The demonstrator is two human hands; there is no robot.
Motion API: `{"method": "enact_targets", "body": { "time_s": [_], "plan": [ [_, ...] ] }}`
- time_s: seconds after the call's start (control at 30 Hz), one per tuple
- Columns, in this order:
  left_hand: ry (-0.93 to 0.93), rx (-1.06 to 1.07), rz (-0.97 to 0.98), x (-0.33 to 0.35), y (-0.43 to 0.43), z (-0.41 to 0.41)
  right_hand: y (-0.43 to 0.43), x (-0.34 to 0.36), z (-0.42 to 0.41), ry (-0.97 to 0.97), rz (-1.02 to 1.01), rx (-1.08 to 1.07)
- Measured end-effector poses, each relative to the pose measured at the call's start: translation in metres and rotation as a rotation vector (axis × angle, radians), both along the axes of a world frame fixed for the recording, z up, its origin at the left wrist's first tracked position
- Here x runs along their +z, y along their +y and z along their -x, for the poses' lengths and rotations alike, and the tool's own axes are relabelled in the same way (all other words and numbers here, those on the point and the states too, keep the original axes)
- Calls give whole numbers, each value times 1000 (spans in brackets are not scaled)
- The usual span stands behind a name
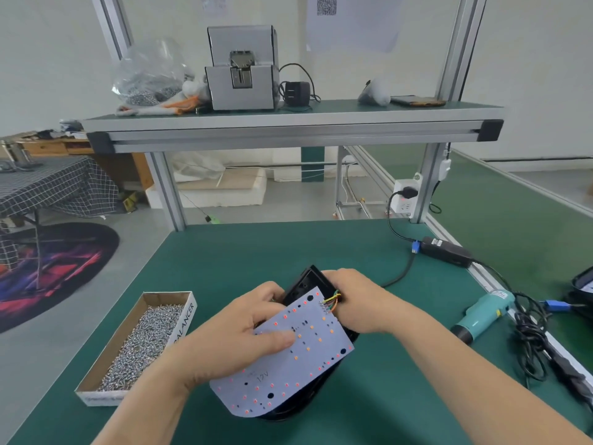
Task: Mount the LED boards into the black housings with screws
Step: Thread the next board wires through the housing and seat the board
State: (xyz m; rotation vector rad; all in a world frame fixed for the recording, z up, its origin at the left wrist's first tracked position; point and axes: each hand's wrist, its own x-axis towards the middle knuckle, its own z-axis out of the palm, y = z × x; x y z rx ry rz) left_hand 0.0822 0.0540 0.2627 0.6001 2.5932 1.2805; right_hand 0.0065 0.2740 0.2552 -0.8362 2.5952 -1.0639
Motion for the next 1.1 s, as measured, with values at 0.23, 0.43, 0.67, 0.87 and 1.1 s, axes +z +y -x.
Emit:
{"method": "enact_targets", "body": {
  "time_s": [0.23, 0.43, 0.67, 0.87, 1.1],
  "plan": [
    [-3, -35, 55, -2, 0, 6, 1, -20, 4, 14, 31, 11],
    [-281, 96, -415, -8, -22, 7, 36, -8, 10, -637, 499, 136],
    [-272, 205, -439, -28, -12, 4, 26, -12, -5, 139, 115, -393],
    [-174, 227, -397, -29, -8, 5, 4, -14, -46, 501, 1, -202],
    [4, 252, -310, -28, 7, 5, -4, -18, -38, -19, 601, -341]
  ]
}}
